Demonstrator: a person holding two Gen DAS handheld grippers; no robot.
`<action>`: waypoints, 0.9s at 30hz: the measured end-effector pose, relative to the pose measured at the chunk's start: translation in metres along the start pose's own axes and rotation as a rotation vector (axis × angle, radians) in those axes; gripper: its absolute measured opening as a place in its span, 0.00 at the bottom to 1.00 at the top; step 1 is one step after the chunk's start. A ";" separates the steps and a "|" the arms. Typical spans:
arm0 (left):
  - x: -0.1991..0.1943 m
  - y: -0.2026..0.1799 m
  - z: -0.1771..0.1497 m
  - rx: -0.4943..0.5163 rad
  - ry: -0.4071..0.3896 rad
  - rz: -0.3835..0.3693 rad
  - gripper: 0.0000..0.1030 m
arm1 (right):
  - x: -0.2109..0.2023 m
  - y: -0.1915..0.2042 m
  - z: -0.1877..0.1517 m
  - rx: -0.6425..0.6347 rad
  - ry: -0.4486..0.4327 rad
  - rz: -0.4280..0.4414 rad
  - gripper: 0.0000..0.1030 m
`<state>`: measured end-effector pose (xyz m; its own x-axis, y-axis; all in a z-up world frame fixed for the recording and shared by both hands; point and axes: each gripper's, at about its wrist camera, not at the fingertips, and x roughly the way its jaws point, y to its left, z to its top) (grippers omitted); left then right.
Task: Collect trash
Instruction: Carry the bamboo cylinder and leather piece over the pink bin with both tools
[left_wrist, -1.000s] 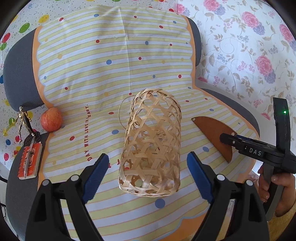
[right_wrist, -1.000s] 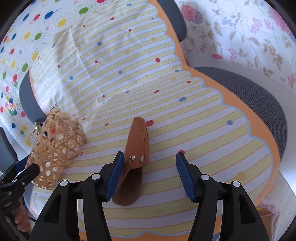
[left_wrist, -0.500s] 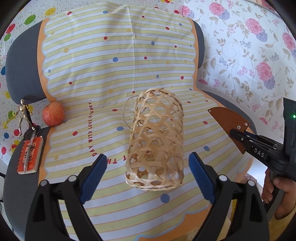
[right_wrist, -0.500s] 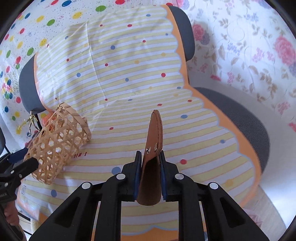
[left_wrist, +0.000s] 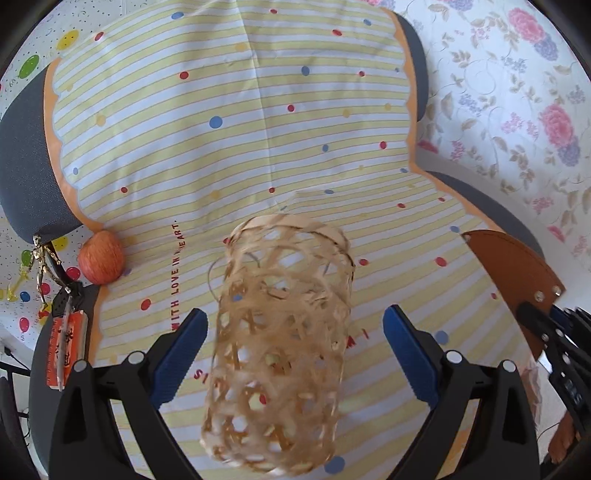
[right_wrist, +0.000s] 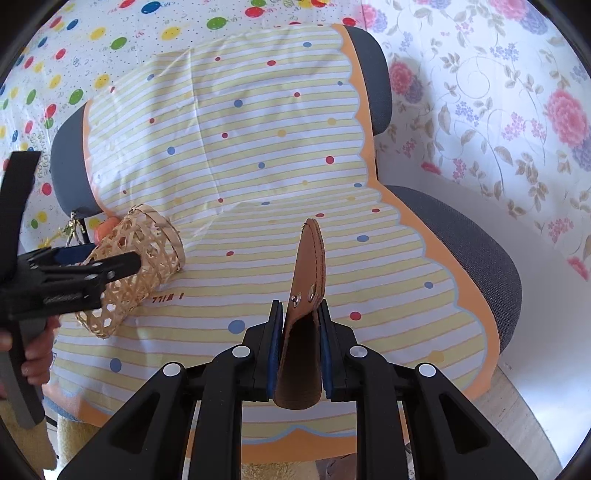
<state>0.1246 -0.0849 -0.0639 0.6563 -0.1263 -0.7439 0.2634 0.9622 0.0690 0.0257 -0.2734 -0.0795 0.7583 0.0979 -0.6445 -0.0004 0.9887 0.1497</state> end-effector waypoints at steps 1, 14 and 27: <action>0.004 0.002 0.001 -0.004 0.006 0.017 0.90 | 0.000 0.000 0.000 -0.001 0.003 0.004 0.19; -0.010 0.023 -0.007 -0.088 -0.038 -0.043 0.75 | -0.008 -0.006 -0.002 0.022 -0.001 0.035 0.19; -0.073 -0.072 -0.048 0.008 -0.119 -0.234 0.75 | -0.080 -0.036 -0.015 0.078 -0.039 -0.042 0.19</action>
<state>0.0235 -0.1334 -0.0464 0.6554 -0.3735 -0.6564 0.4232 0.9015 -0.0905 -0.0445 -0.3150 -0.0448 0.7813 0.0508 -0.6220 0.0815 0.9798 0.1824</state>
